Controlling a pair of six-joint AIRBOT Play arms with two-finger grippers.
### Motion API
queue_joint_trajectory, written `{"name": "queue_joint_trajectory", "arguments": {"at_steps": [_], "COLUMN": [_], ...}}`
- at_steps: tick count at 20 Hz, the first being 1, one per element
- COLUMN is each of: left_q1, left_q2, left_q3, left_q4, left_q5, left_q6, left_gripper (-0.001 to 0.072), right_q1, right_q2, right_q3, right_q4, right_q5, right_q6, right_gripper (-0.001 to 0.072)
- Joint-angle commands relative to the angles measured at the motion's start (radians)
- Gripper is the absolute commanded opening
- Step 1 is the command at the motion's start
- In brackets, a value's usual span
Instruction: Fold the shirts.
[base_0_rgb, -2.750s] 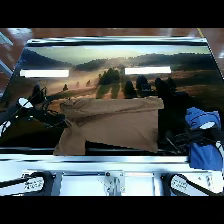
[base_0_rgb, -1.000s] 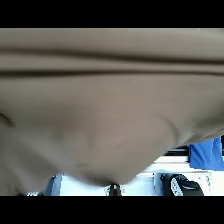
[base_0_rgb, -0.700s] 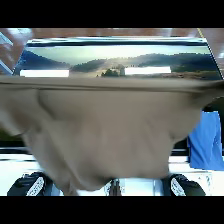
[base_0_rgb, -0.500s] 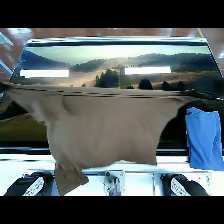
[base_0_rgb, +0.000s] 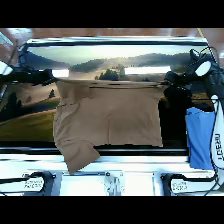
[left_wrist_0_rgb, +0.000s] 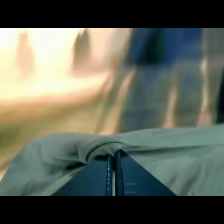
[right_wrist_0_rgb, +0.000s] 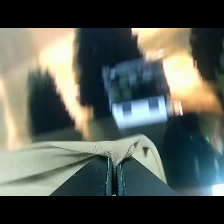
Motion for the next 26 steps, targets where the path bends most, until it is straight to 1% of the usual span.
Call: {"name": "queue_joint_trajectory", "arguments": {"at_steps": [1,2,3,4,5,6,7,8,9,10,11,12,13,14,15,16,17,19,22,24,26], "left_q1": [-0.055,-0.065,-0.068,-0.058,-0.032,0.008,0.066,0.124,0.187,0.242,0.298,0.346,0.393,0.432,0.469,0.497,0.517,0.519,0.477,0.438,0.399], "left_q2": [-0.142,-0.171,-0.192,-0.2,-0.195,-0.184,-0.167,-0.144,-0.11,-0.069,-0.011,0.053,0.124,0.181,0.227,0.25,0.257,0.253,0.235,0.196,0.15], "left_q3": [0.0,0.0,0.0,0.002,0.008,0.019,0.034,0.037,0.027,-0.004,-0.072,-0.17,-0.301,-0.424,-0.542,-0.628,-0.695,-0.771,-0.818,-0.821,-0.821], "left_q4": [-0.071,-0.071,-0.071,-0.07,-0.065,-0.055,-0.039,-0.016,0.026,0.055,0.058,0.06,0.063,0.062,0.062,0.062,0.062,0.061,0.025,-0.032,-0.098], "left_q5": [0.156,0.132,0.089,0.022,-0.064,-0.165,-0.288,-0.404,-0.521,-0.598,-0.645,-0.647,-0.61,-0.569,-0.535,-0.518,-0.506,-0.446,-0.336,-0.283,-0.259], "left_q6": [0.002,-0.03,-0.069,-0.101,-0.126,-0.125,-0.125,-0.114,-0.102,-0.085,-0.051,-0.017,0.01,0.039,0.063,0.098,0.137,0.153,0.152,0.152,0.153], "left_gripper": [0.0038,0.0049,0.0161,0.046,0.0594,0.0593,0.0587,0.0585,0.0584,0.0585,0.0588,0.0592,0.0601,0.062,0.0711,0.071,0.071,0.071,0.0708,0.0708,0.0707], "right_q1": [0.006,0.005,0.005,0.002,-0.005,-0.021,-0.045,-0.077,-0.117,-0.159,-0.208,-0.267,-0.326,-0.38,-0.418,-0.448,-0.463,-0.464,-0.463,-0.463,-0.463], "right_q2": [-0.098,-0.116,-0.122,-0.115,-0.099,-0.076,-0.048,-0.014,0.015,0.033,0.053,0.087,0.133,0.189,0.236,0.277,0.307,0.332,0.333,0.333,0.333], "right_q3": [-0.004,-0.004,-0.004,-0.004,0.002,0.016,0.026,0.027,0.025,0.011,-0.028,-0.105,-0.198,-0.309,-0.403,-0.487,-0.547,-0.601,-0.612,-0.612,-0.612], "right_q4": [0.019,0.053,0.085,0.124,0.156,0.151,0.108,0.03,-0.065,-0.138,-0.164,-0.137,-0.06,0.034,0.107,0.165,0.192,0.196,0.202,0.201,0.198], "right_q5": [-0.127,-0.105,-0.085,-0.056,0.006,0.101,0.203,0.324,0.475,0.606,0.713,0.754,0.709,0.627,0.559,0.502,0.457,0.418,0.413,0.414,0.411], "right_q6": [0.084,0.084,0.084,0.078,0.019,-0.084,-0.14,-0.156,-0.155,-0.166,-0.209,-0.235,-0.235,-0.24,-0.254,-0.273,-0.286,-0.288,-0.287,-0.287,-0.286], "right_gripper": [0.0064,0.0085,0.0166,0.044,0.0673,0.0681,0.068,0.0679,0.0643,0.0599,0.0599,0.0599,0.0599,0.06,0.0601,0.0601,0.0601,0.0601,0.0601,0.0601,0.0601]}}
